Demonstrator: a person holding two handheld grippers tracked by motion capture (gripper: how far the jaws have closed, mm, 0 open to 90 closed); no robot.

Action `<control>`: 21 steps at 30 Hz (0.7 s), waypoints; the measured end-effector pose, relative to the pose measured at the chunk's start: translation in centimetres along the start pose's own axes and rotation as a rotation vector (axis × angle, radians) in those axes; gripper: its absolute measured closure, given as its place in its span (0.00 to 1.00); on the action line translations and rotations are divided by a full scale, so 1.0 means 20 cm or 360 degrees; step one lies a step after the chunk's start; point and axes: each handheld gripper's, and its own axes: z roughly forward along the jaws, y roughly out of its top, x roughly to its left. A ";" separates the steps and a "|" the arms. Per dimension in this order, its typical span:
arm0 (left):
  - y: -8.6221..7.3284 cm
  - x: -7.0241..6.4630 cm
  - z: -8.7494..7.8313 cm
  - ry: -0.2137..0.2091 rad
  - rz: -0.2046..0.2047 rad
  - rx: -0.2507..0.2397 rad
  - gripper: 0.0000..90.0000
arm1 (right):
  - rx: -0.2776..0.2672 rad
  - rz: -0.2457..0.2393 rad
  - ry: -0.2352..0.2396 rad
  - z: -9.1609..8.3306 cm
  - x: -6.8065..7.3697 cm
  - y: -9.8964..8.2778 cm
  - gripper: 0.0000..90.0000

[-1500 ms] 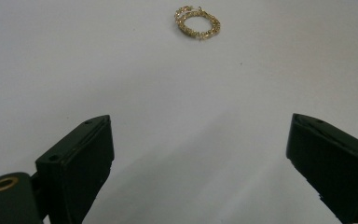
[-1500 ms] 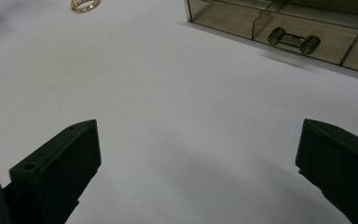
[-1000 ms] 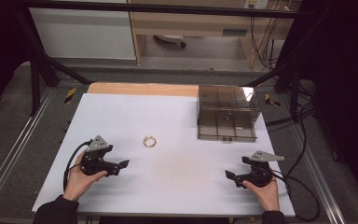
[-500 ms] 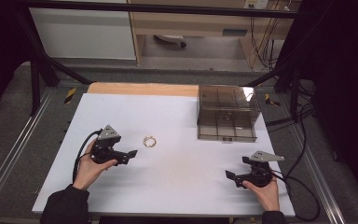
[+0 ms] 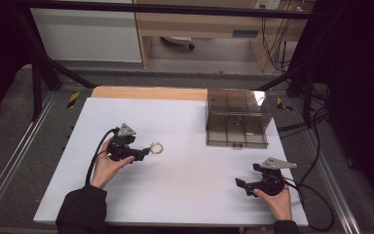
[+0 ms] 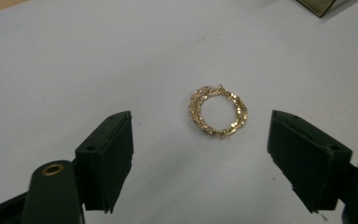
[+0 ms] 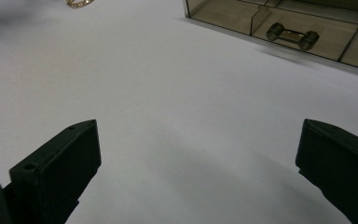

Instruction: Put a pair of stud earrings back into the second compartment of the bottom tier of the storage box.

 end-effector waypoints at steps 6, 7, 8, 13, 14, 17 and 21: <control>0.02 -0.01 0.06 0.0010 -0.0007 0.0020 0.35 | -0.0002 0.0005 0.0001 0.00 0.00 0.00 0.01; 0.03 -0.01 0.08 0.0016 -0.0007 0.0018 0.37 | 0.0000 0.0002 0.0001 0.00 0.00 0.00 0.01; 0.03 -0.01 0.09 0.0014 -0.0017 0.0015 0.38 | 0.0001 0.0005 0.0002 0.00 0.00 0.00 0.01; 0.02 0.00 0.15 0.0021 -0.0036 0.0038 0.46 | 0.0002 0.0006 0.0005 0.00 0.00 0.00 0.01; 0.03 0.01 0.16 0.0019 -0.0034 0.0055 0.48 | 0.0003 0.0000 0.0006 0.00 0.00 0.00 0.01; 0.03 0.00 0.20 0.0032 -0.0033 0.0071 0.52 | 0.0004 0.0001 0.0006 0.00 0.00 0.00 0.01; 0.04 0.01 0.23 0.0038 -0.0028 0.0088 0.58 | -0.0003 0.0002 0.0005 0.00 0.00 0.00 0.01</control>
